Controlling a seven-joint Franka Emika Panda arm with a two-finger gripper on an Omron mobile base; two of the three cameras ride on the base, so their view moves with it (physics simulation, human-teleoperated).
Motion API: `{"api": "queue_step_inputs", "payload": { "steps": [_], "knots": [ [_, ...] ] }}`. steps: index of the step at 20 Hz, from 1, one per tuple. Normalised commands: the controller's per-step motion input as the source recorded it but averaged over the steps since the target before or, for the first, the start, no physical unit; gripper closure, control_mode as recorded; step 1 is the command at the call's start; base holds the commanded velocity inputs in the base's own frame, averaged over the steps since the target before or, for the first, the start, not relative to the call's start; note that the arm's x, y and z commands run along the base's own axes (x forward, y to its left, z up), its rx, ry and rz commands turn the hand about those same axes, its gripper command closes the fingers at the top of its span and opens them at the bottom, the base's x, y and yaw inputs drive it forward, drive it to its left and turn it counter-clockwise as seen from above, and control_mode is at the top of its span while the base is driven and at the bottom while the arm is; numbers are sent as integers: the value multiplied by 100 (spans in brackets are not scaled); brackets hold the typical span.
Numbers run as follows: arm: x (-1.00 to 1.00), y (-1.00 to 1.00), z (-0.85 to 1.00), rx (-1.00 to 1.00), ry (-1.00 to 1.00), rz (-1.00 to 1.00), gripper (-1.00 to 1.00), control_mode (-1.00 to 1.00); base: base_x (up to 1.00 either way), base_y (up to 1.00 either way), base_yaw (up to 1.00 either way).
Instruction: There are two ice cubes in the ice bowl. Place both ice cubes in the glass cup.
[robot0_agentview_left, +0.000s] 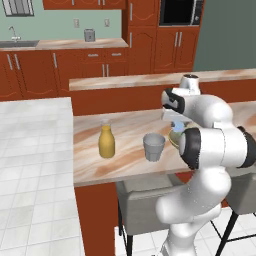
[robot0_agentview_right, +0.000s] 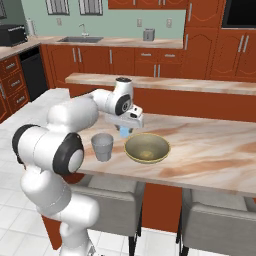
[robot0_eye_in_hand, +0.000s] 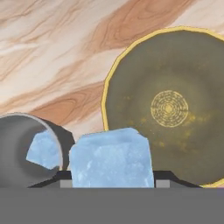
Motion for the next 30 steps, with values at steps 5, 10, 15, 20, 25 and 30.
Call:
{"api": "queue_step_inputs", "payload": {
  "steps": [5,10,15,20,25,30],
  "knots": [
    [-11,99,0,1,-1,-17,100,-100,0,0,0],
    [0,100,0,0,-1,-18,100,-100,0,0,0],
    [5,39,0,-6,1,-6,100,-100,0,0,0],
    [7,-19,-12,0,6,-5,100,-100,0,0,0],
    [7,-27,0,5,1,-3,100,-100,0,0,0],
    [24,-22,0,5,1,-1,100,-100,0,0,0]
  ]
}}
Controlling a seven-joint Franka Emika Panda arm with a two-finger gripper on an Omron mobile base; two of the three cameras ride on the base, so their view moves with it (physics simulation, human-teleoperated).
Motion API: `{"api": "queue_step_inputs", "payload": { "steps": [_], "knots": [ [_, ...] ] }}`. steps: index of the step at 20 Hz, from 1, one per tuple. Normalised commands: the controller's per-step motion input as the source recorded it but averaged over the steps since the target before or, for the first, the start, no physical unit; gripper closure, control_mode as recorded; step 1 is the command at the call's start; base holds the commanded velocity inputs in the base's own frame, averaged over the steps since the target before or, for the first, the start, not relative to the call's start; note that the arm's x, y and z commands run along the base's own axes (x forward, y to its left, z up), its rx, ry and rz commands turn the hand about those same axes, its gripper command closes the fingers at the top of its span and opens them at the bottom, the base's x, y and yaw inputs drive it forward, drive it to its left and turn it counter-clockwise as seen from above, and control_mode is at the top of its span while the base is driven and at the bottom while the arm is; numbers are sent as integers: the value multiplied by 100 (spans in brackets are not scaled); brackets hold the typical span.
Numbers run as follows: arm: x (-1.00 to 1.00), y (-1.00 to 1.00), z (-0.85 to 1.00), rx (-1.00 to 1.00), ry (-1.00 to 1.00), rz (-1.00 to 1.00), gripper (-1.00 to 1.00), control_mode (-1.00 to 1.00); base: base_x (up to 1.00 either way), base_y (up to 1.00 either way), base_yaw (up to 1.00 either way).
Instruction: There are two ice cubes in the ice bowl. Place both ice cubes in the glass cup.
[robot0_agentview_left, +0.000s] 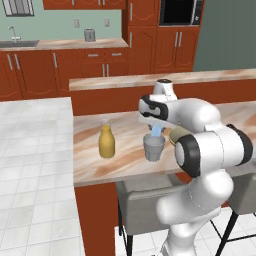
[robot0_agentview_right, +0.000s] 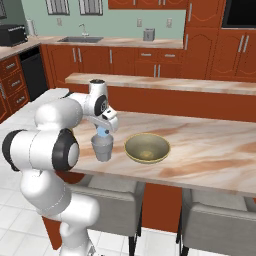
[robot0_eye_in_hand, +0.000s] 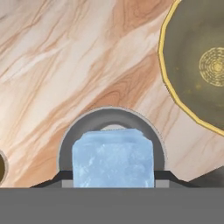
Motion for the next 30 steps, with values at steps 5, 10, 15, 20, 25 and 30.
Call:
{"api": "queue_step_inputs", "payload": {
  "steps": [5,10,15,20,25,30],
  "knots": [
    [7,0,-9,0,5,0,100,-100,0,0,0],
    [0,1,-14,0,6,0,100,-100,0,0,0],
    [0,6,-12,0,5,0,100,-100,0,0,0],
    [0,9,-12,0,4,0,100,-100,0,0,0],
    [5,0,-12,0,1,0,100,-100,0,0,0],
    [16,0,-3,0,0,0,100,-100,0,0,0]
  ]
}}
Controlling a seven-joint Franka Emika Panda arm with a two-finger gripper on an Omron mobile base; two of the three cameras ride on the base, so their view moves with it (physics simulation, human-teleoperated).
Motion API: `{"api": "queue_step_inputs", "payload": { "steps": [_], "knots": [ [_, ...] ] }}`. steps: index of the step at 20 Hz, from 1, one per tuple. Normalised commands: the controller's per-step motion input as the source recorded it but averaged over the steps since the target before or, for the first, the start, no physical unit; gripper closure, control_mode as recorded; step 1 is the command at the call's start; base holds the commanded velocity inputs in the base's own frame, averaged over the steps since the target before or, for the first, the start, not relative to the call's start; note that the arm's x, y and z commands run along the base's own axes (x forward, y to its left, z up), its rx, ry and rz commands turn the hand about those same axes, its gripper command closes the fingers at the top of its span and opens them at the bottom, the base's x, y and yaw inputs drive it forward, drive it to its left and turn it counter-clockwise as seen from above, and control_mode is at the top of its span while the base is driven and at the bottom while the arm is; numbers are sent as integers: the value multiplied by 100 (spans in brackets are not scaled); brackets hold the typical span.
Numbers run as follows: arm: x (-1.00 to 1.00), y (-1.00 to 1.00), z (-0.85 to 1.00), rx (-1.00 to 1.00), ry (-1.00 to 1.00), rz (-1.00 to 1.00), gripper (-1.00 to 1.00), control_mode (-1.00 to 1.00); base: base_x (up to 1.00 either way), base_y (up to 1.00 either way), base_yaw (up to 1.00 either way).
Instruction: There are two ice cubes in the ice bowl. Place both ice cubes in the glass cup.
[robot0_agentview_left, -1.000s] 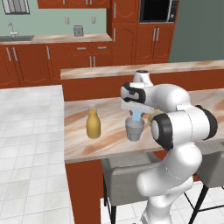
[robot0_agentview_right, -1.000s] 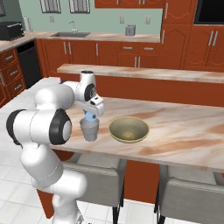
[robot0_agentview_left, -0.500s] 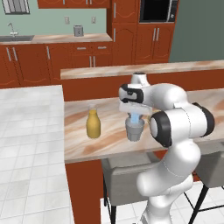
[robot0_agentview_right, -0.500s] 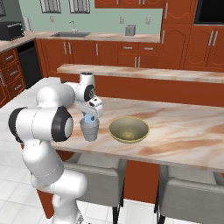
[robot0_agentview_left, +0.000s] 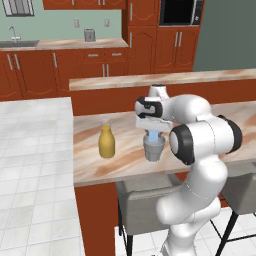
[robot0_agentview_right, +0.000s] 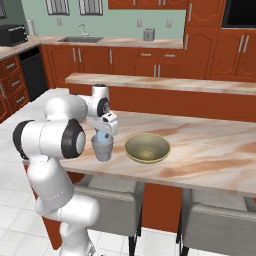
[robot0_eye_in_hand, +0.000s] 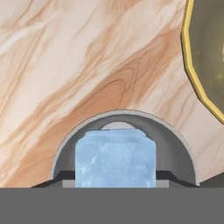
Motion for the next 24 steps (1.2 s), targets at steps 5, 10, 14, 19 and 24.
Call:
{"api": "queue_step_inputs", "payload": {
  "steps": [5,10,14,19,24],
  "knots": [
    [21,0,-1,0,0,0,100,-100,0,0,0],
    [12,0,-7,0,0,0,-100,-100,0,0,0],
    [-1,0,12,0,0,0,-100,-100,0,0,0],
    [-3,0,50,2,-3,0,-100,-100,0,0,0],
    [-36,0,53,2,-8,0,-100,-100,0,0,0]
  ]
}}
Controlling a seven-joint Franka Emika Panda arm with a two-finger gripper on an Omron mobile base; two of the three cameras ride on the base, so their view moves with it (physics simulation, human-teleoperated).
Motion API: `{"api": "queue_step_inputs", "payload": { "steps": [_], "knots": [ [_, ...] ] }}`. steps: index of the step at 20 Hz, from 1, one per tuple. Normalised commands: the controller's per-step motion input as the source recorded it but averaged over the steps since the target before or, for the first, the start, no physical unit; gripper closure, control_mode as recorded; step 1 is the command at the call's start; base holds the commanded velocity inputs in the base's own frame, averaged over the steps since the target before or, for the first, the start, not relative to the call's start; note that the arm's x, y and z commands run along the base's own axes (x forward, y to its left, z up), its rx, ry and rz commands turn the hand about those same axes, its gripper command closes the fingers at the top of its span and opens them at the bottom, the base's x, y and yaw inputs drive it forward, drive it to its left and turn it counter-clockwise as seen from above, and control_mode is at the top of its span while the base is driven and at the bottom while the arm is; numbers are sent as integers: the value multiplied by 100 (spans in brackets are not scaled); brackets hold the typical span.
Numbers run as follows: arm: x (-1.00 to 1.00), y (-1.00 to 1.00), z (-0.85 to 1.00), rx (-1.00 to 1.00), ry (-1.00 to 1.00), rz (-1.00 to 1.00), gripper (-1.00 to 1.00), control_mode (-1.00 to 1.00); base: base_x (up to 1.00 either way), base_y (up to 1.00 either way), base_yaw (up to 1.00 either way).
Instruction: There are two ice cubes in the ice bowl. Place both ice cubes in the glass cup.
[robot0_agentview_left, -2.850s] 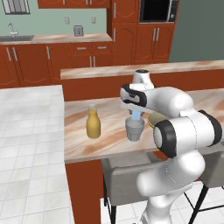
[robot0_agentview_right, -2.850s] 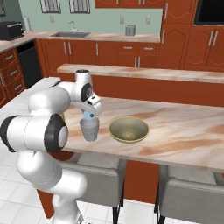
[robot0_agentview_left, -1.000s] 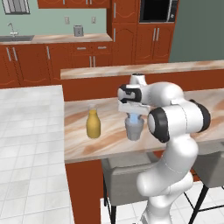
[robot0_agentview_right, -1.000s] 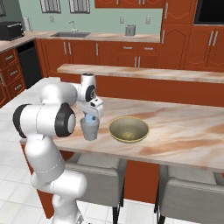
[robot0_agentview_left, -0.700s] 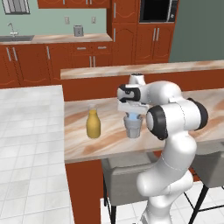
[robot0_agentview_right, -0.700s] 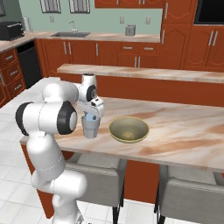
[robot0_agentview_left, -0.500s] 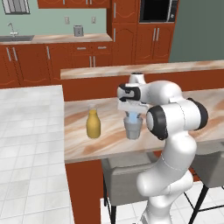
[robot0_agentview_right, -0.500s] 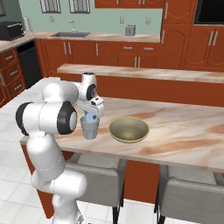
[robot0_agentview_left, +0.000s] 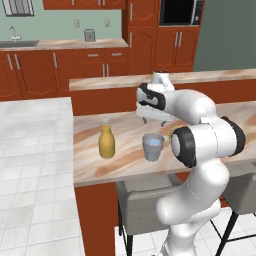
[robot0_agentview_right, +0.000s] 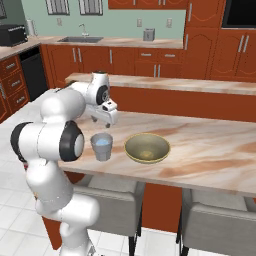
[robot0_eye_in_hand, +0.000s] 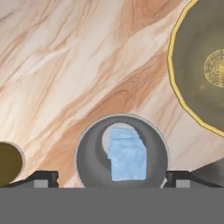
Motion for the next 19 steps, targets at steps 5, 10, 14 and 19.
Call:
{"api": "queue_step_inputs", "payload": {
  "steps": [5,10,14,19],
  "knots": [
    [-94,17,31,0,-14,1,-100,-100,0,0,0],
    [-100,16,1,0,-16,4,-100,-100,0,0,0],
    [-100,0,0,-8,-32,2,-100,-100,0,0,0],
    [-100,0,15,-19,-87,0,-100,-100,0,0,0]
  ]
}}
